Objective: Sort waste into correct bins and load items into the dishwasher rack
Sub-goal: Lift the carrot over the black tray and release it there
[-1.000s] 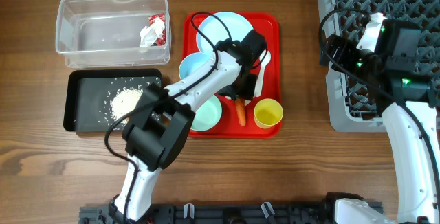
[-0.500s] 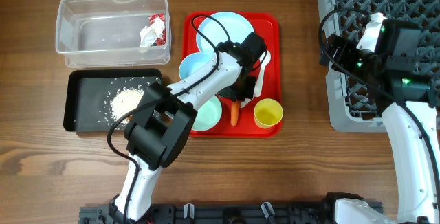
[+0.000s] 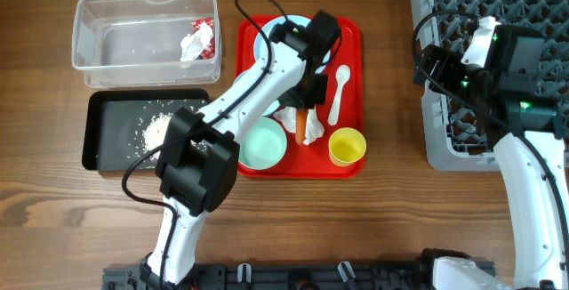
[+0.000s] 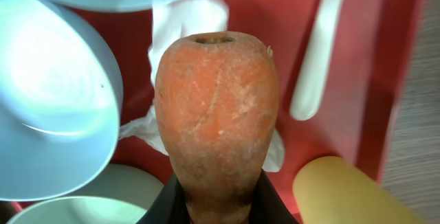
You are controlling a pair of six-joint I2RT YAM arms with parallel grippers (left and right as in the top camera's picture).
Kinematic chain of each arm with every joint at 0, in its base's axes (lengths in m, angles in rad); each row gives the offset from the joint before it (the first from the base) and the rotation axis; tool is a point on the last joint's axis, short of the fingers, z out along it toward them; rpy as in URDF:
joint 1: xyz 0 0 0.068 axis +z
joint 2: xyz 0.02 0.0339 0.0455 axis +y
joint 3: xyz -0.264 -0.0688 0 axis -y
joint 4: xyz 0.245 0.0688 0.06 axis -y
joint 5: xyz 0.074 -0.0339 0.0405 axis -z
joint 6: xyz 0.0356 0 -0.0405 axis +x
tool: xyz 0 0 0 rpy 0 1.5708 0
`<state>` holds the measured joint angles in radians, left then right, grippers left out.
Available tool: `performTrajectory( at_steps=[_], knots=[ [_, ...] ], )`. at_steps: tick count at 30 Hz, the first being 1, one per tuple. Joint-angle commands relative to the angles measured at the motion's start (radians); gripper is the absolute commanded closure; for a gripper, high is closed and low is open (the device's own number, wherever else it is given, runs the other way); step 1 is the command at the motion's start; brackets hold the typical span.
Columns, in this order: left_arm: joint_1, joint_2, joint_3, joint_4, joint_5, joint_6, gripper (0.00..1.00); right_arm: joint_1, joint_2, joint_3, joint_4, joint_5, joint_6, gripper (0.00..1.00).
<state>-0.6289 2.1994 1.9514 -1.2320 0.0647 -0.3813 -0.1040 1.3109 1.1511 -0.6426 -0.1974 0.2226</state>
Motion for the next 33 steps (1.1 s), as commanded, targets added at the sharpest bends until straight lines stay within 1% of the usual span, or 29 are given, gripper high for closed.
performTrajectory(
  at_steps=[1, 6, 12, 16, 21, 25, 29, 31, 33],
  knots=[
    [0.004, -0.036, 0.067, -0.031, -0.015, 0.037, 0.96, -0.002, 0.008, 0.02, 0.005, 0.017, -0.01, 0.0],
    [0.052, -0.108, 0.079, -0.114, -0.064, 0.032, 0.96, -0.002, 0.008, 0.02, 0.005, 0.017, -0.01, 0.0],
    [0.185, -0.206, 0.079, -0.25, -0.067, 0.033, 0.96, -0.002, 0.008, 0.02, 0.005, 0.017, -0.01, 0.0],
    [0.27, -0.223, 0.079, -0.323, -0.067, 0.033, 0.96, -0.002, 0.008, 0.02, 0.005, 0.017, -0.01, 0.0],
    [0.355, -0.223, 0.056, -0.426, -0.112, 0.032, 0.96, -0.002, 0.008, 0.02, 0.005, 0.017, -0.01, 0.0],
    [0.388, -0.223, -0.016, -0.449, -0.116, 0.016, 0.96, -0.002, 0.008, 0.02, 0.005, 0.017, -0.01, 0.0],
    [0.406, -0.223, -0.109, -0.444, -0.178, -0.048, 0.96, -0.002, 0.008, 0.02, 0.005, 0.017, -0.011, 0.0],
    [0.415, -0.223, -0.171, -0.417, -0.206, -0.079, 0.96, -0.002, 0.008, 0.02, 0.005, 0.017, -0.01, 0.0],
    [0.43, -0.223, -0.233, -0.373, -0.212, -0.081, 0.96, -0.002, 0.008, 0.02, 0.005, 0.017, -0.01, 0.0]
  ],
)
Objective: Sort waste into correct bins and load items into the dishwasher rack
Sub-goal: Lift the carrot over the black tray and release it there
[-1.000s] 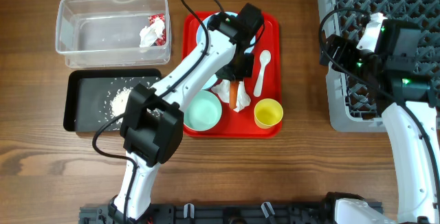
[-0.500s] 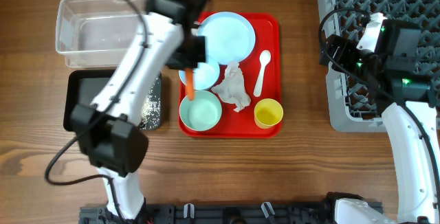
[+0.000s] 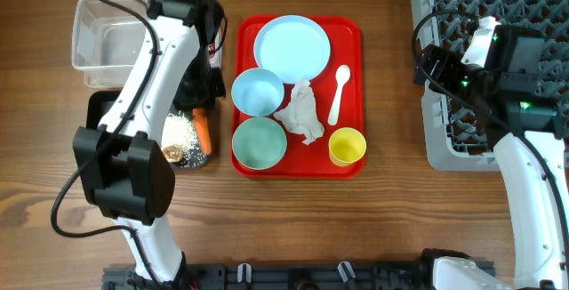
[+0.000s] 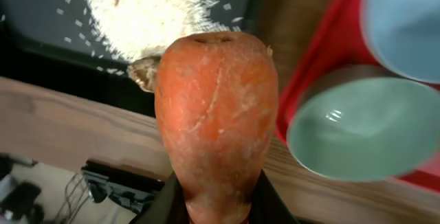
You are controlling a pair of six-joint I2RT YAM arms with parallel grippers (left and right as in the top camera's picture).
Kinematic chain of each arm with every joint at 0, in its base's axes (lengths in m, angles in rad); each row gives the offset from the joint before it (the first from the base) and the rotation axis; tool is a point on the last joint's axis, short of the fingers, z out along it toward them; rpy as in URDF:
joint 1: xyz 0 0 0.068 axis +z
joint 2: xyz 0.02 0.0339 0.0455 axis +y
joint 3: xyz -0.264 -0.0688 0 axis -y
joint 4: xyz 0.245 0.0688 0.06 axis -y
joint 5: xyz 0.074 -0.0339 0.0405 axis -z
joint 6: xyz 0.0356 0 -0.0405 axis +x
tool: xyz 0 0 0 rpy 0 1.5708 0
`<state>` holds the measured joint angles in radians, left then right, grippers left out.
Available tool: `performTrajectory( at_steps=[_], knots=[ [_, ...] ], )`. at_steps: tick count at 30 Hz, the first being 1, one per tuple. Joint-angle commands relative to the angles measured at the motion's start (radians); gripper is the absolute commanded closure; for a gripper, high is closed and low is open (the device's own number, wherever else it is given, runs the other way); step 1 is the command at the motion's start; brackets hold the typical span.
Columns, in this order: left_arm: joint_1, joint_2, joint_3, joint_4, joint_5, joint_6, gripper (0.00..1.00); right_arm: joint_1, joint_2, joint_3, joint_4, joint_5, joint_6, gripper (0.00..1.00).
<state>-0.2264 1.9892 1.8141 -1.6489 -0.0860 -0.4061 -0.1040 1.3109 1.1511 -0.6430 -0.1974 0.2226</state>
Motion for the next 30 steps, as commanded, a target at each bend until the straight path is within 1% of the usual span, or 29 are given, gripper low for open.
performTrajectory(
  at_steps=[1, 7, 11, 12, 15, 16, 17, 18, 19, 26, 28, 30],
  knots=[
    [0.038, -0.013, -0.126, 0.069, -0.062, -0.067, 0.96, -0.002, 0.008, 0.02, 0.006, 0.017, -0.01, 0.0],
    [0.129, -0.013, -0.263, 0.244, -0.061, -0.117, 0.96, -0.002, 0.015, 0.02, 0.005, 0.017, -0.012, 0.01],
    [0.182, -0.013, -0.294, 0.325, -0.056, -0.127, 0.96, -0.002, 0.027, 0.02, 0.004, 0.017, -0.011, 0.0],
    [0.2, -0.013, -0.312, 0.375, -0.053, -0.127, 0.91, -0.002, 0.034, 0.02, 0.004, 0.017, -0.011, 0.0],
    [0.21, -0.013, -0.339, 0.457, -0.053, -0.127, 0.81, -0.002, 0.04, 0.02, 0.002, 0.017, -0.011, 0.0],
    [0.21, -0.013, -0.344, 0.475, -0.053, -0.127, 0.76, -0.002, 0.04, 0.02, 0.002, 0.017, -0.011, 0.0],
    [0.209, -0.013, -0.349, 0.489, -0.053, -0.127, 0.74, -0.002, 0.04, 0.02, 0.002, 0.017, -0.011, 0.0],
    [0.209, -0.013, -0.351, 0.497, -0.05, -0.126, 0.69, -0.002, 0.04, 0.02, 0.002, 0.017, -0.01, 0.0],
    [0.209, -0.013, -0.352, 0.499, -0.049, -0.127, 0.68, -0.002, 0.04, 0.02, 0.002, 0.017, -0.011, 0.0],
    [0.209, -0.013, -0.352, 0.501, -0.05, -0.126, 0.66, -0.002, 0.04, 0.02, 0.002, 0.017, -0.011, 0.0],
    [0.209, -0.013, -0.352, 0.501, -0.049, -0.126, 0.67, -0.002, 0.04, 0.02, 0.002, 0.017, -0.011, 0.0],
    [0.209, -0.013, -0.352, 0.501, -0.048, -0.126, 0.72, -0.002, 0.04, 0.02, 0.002, 0.017, -0.011, 0.0]
  ],
)
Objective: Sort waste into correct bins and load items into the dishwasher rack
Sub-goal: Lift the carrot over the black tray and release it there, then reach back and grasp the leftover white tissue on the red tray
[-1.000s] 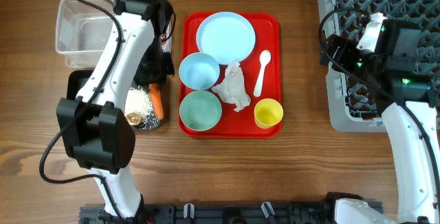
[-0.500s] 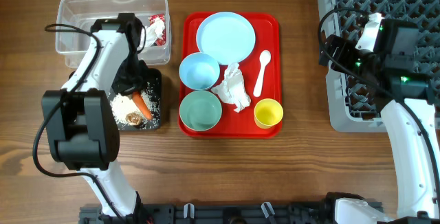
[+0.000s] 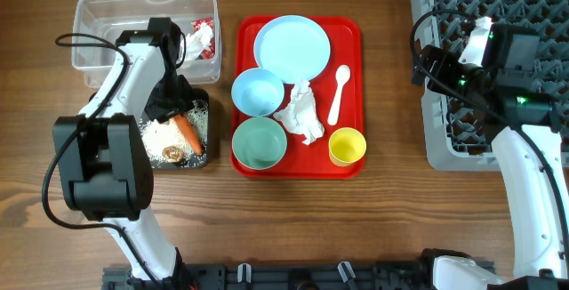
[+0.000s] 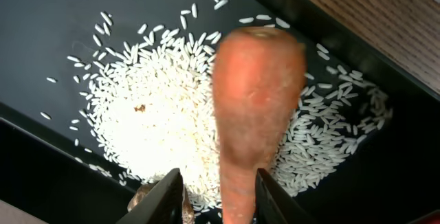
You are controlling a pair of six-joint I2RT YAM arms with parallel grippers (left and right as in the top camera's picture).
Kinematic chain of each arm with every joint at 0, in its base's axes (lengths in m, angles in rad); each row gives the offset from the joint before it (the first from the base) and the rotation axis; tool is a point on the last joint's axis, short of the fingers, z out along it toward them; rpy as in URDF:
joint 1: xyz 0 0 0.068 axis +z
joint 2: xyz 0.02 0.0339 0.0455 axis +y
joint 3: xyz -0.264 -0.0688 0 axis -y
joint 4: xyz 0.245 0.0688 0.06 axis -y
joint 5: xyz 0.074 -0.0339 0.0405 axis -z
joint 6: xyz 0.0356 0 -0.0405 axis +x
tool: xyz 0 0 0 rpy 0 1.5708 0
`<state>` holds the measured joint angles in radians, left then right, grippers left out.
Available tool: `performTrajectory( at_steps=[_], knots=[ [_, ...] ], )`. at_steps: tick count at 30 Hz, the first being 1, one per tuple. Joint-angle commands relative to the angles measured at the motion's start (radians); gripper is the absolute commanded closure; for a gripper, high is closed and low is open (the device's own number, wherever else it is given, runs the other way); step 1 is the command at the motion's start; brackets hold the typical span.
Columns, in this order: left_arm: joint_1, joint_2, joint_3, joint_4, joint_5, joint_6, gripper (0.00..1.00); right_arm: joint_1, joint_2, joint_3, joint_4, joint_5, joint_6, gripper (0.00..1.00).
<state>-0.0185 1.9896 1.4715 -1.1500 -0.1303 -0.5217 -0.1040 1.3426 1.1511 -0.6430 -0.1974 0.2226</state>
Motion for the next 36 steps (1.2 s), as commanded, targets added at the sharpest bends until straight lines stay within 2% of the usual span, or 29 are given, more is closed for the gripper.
performTrajectory(
  at_steps=[1, 4, 7, 8, 9, 10, 12, 13, 16, 19, 21, 27, 33, 36],
  knots=[
    [0.001, -0.013, -0.009, 0.003, 0.002, -0.011, 0.76, -0.002, 0.009, 0.02, 0.002, 0.017, -0.011, 0.0],
    [0.001, -0.019, 0.011, -0.011, 0.028, 0.016, 0.8, -0.002, 0.009, 0.02, 0.005, 0.017, -0.01, 0.0],
    [0.0, -0.049, 0.057, -0.05, 0.04, 0.021, 0.74, -0.002, 0.009, 0.02, 0.005, 0.017, -0.011, 0.0],
    [-0.002, -0.064, 0.076, -0.064, 0.041, 0.021, 0.68, -0.002, 0.009, 0.02, 0.005, 0.017, -0.011, 0.0],
    [-0.008, -0.089, 0.097, -0.074, 0.064, 0.048, 0.56, -0.002, 0.009, 0.02, 0.005, 0.017, -0.011, 0.0],
    [-0.014, -0.104, 0.107, -0.073, 0.095, 0.082, 0.38, -0.002, 0.009, 0.02, 0.005, 0.017, -0.011, 0.0],
    [-0.035, -0.151, 0.133, -0.07, 0.212, 0.187, 0.17, -0.002, 0.009, 0.02, 0.006, 0.017, -0.01, 0.01],
    [-0.045, -0.164, 0.138, -0.069, 0.25, 0.219, 0.14, -0.002, 0.009, 0.02, 0.006, 0.016, -0.01, 0.0],
    [-0.103, -0.211, 0.145, -0.031, 0.36, 0.292, 0.11, -0.002, 0.009, 0.02, 0.006, 0.016, -0.01, 0.0],
    [-0.203, -0.216, 0.145, 0.046, 0.381, 0.333, 0.08, -0.002, 0.009, 0.02, 0.006, 0.016, -0.01, 0.0],
    [-0.282, -0.2, 0.144, 0.109, 0.378, 0.407, 0.08, -0.002, 0.009, 0.02, 0.005, 0.016, -0.01, 0.0],
    [-0.46, -0.085, 0.145, 0.253, 0.202, 0.467, 0.05, -0.002, 0.009, 0.02, 0.001, 0.016, -0.01, 0.0],
    [-0.555, 0.045, 0.145, 0.305, 0.199, 0.57, 0.1, -0.002, 0.009, 0.02, 0.0, 0.016, -0.01, 0.0],
    [-0.578, 0.086, 0.145, 0.322, 0.187, 0.575, 0.12, -0.002, 0.009, 0.02, -0.002, 0.016, -0.01, 0.0]
  ],
)
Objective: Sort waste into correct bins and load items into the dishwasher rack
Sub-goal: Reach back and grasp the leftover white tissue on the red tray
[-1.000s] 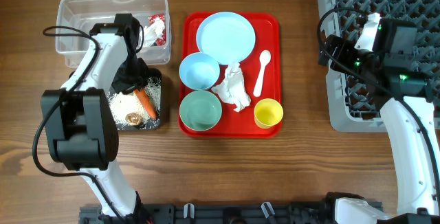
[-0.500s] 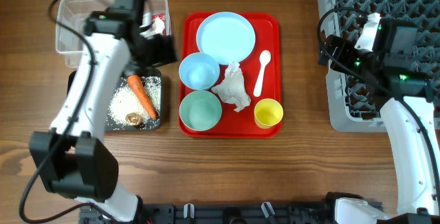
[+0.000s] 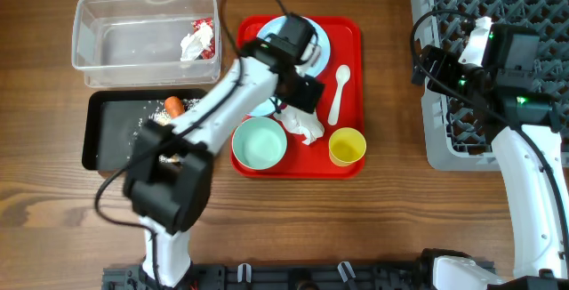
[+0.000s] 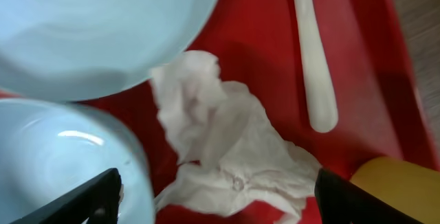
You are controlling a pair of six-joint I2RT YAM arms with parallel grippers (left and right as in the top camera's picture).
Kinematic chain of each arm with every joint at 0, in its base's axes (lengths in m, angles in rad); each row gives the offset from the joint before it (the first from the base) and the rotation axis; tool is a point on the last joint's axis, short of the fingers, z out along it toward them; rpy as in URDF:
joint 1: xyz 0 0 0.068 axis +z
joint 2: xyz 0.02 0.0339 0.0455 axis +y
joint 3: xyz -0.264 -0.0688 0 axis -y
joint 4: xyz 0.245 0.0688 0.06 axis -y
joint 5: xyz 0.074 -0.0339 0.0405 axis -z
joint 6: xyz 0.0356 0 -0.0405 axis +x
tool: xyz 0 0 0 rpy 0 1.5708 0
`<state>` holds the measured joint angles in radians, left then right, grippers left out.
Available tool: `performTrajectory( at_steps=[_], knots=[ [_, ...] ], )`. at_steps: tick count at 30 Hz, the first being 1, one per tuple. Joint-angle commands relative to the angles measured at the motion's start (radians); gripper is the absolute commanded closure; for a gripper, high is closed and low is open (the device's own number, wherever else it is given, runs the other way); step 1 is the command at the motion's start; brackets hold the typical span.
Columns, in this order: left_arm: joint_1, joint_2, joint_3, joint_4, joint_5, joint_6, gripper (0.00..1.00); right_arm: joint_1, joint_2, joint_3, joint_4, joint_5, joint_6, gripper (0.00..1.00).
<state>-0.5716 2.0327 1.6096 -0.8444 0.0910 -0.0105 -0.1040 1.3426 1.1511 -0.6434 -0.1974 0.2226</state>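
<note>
My left gripper (image 3: 300, 94) (image 4: 221, 203) hangs open over the red tray (image 3: 351, 36), jaws wide on either side of a crumpled white tissue (image 4: 227, 148) (image 3: 308, 130). Around the tissue are a light blue plate (image 4: 89, 25), a blue bowl (image 4: 62, 162), a white spoon (image 4: 313, 66) (image 3: 338, 94), a yellow cup (image 3: 347, 146) and a green bowl (image 3: 259, 143). A carrot (image 3: 173, 106) lies in the black tray (image 3: 107, 152) among rice. My right gripper (image 3: 437, 62) sits at the left edge of the grey dishwasher rack (image 3: 498, 5); its jaws do not show.
A clear plastic bin (image 3: 133, 36) at the back left holds a red and white wrapper (image 3: 197, 39). My left arm crosses over the black tray's right end and the blue bowl. Bare wood lies between the red tray and the rack.
My left gripper was open over the black tray with the carrot just below it. Now it is over the red tray above the tissue, jaws wider. The carrot stays in the black tray.
My left gripper was shut on the carrot above the red tray. Then it held the carrot at the black tray's near edge. Then it was open with the carrot over the rice. Now it is open over the tissue. The right arm has not moved.
</note>
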Motion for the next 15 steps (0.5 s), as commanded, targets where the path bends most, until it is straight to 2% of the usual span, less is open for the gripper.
performTrajectory(
  at_steps=[1, 13, 15],
  knots=[
    [-0.028, 0.057, 0.006, 0.023, -0.037, 0.063, 0.12, -0.002, 0.009, 0.02, -0.001, 0.016, -0.01, 0.0],
    [-0.031, 0.113, 0.006, 0.048, -0.039, 0.063, 0.14, -0.002, 0.009, 0.02, -0.001, 0.017, -0.01, 0.0],
    [-0.031, 0.113, 0.006, 0.048, -0.056, 0.063, 0.16, -0.002, 0.009, 0.02, -0.001, 0.017, -0.01, 0.0]
  ],
)
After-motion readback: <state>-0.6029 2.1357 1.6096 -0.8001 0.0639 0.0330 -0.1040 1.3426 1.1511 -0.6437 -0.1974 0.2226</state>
